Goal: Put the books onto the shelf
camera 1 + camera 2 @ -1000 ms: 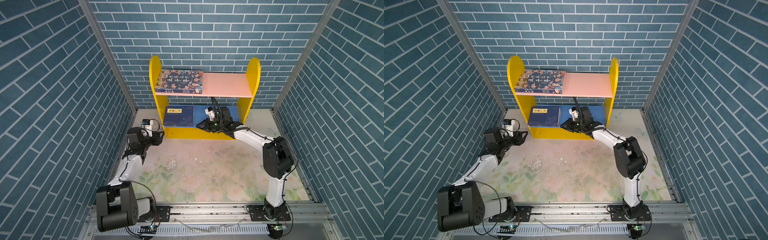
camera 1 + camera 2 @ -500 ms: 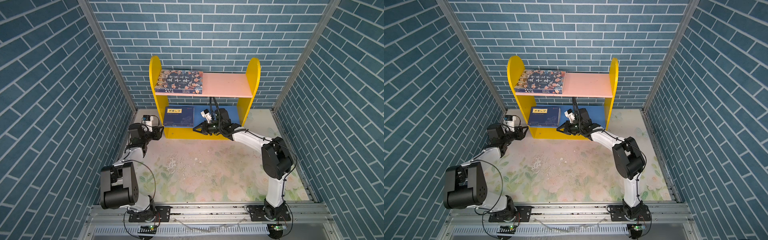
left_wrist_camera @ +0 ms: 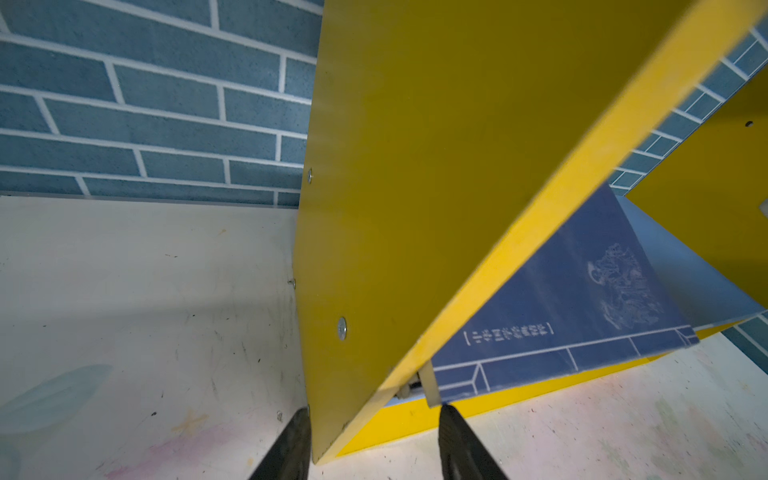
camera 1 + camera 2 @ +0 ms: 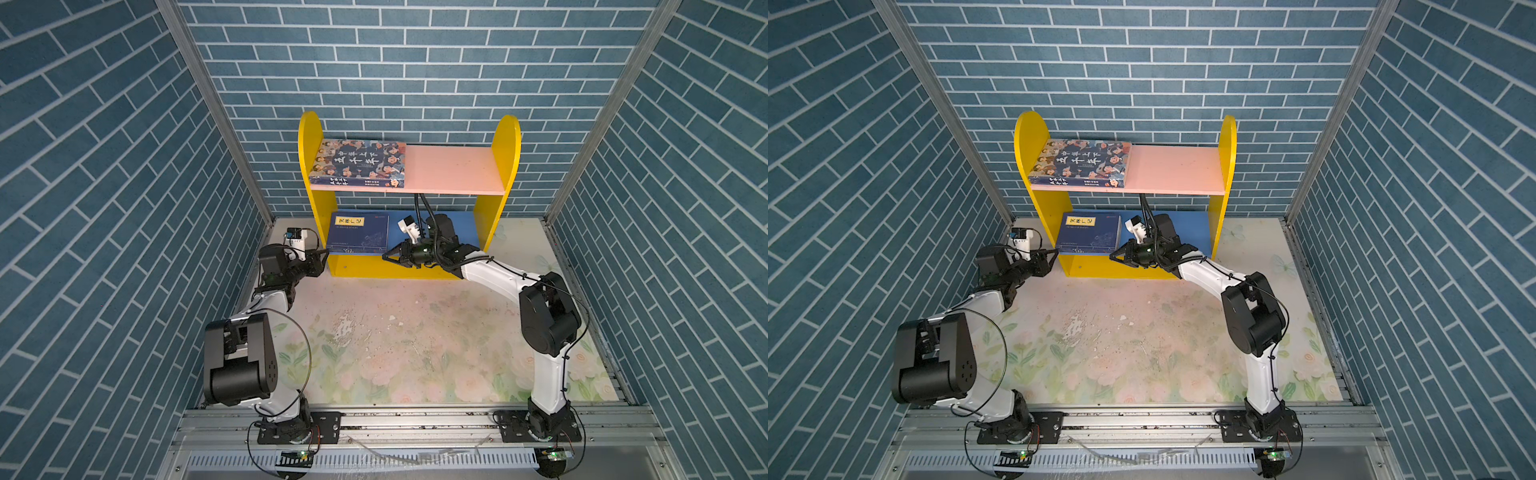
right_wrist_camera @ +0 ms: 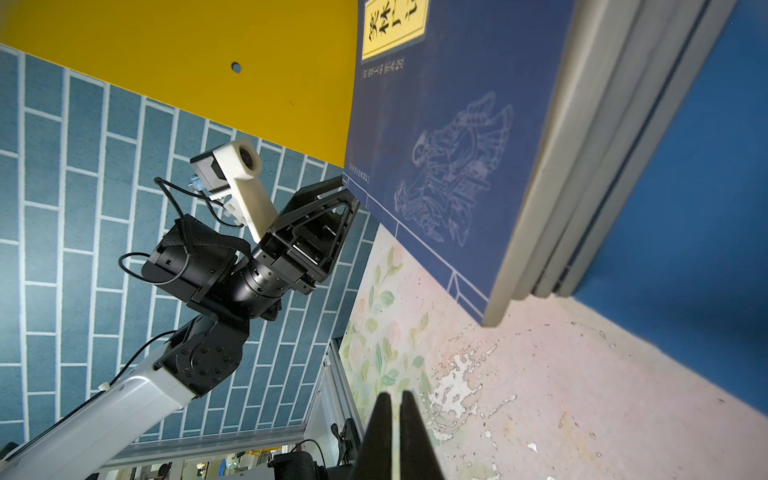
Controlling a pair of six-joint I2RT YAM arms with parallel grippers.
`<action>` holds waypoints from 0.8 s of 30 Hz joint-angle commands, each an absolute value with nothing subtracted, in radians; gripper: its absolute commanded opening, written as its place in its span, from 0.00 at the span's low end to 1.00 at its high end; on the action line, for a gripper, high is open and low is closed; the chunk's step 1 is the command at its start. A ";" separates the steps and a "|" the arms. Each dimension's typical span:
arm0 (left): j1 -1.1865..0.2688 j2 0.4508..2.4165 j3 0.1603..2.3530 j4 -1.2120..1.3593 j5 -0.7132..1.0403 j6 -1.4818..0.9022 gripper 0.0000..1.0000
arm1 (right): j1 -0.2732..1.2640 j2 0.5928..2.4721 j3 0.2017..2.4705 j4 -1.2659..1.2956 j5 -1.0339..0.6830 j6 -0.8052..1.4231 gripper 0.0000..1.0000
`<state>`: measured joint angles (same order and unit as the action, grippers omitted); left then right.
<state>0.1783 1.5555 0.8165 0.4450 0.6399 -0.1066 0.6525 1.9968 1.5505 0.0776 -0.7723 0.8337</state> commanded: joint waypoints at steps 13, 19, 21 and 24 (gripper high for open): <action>0.184 1.562 0.836 0.487 0.666 -0.146 0.51 | 0.674 2.065 1.664 0.027 -0.780 0.807 0.09; 0.185 1.554 0.829 0.480 0.666 -0.148 0.51 | 0.681 2.085 1.699 -0.015 -0.773 0.791 0.09; 0.184 1.550 0.823 0.483 0.667 -0.147 0.51 | 0.685 2.091 1.711 -0.028 -0.779 0.789 0.09; 0.184 1.545 0.815 0.485 0.667 -0.147 0.51 | 0.691 2.107 1.733 -0.066 -0.780 0.782 0.09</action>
